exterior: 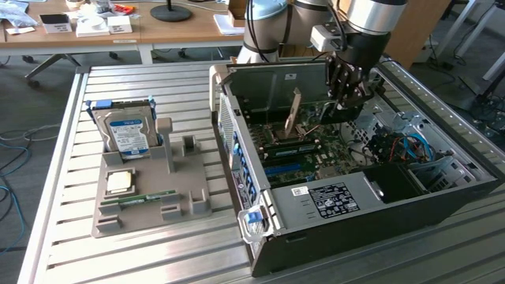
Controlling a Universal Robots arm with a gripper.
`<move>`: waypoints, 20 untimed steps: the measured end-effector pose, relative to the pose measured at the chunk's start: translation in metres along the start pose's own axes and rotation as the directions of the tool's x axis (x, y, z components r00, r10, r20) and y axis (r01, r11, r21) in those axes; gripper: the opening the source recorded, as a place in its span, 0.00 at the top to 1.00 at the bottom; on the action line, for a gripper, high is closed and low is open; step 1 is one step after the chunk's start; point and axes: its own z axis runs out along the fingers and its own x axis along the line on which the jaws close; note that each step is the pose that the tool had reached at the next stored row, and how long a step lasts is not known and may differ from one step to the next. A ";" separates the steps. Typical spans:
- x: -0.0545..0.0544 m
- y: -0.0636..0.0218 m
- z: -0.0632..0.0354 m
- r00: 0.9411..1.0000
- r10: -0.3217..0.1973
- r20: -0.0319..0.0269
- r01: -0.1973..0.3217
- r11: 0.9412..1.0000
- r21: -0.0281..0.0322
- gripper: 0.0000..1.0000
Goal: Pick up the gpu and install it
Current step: 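Insert the gpu into the slot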
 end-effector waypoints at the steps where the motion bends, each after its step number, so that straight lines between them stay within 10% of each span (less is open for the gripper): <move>1: 0.001 0.0004 0.0001 1.000 0.000 0.000 0.000 1.000 0.000 0.73; 20: 0.015 0.0038 0.0008 1.000 0.014 0.027 -0.014 1.000 0.000 0.73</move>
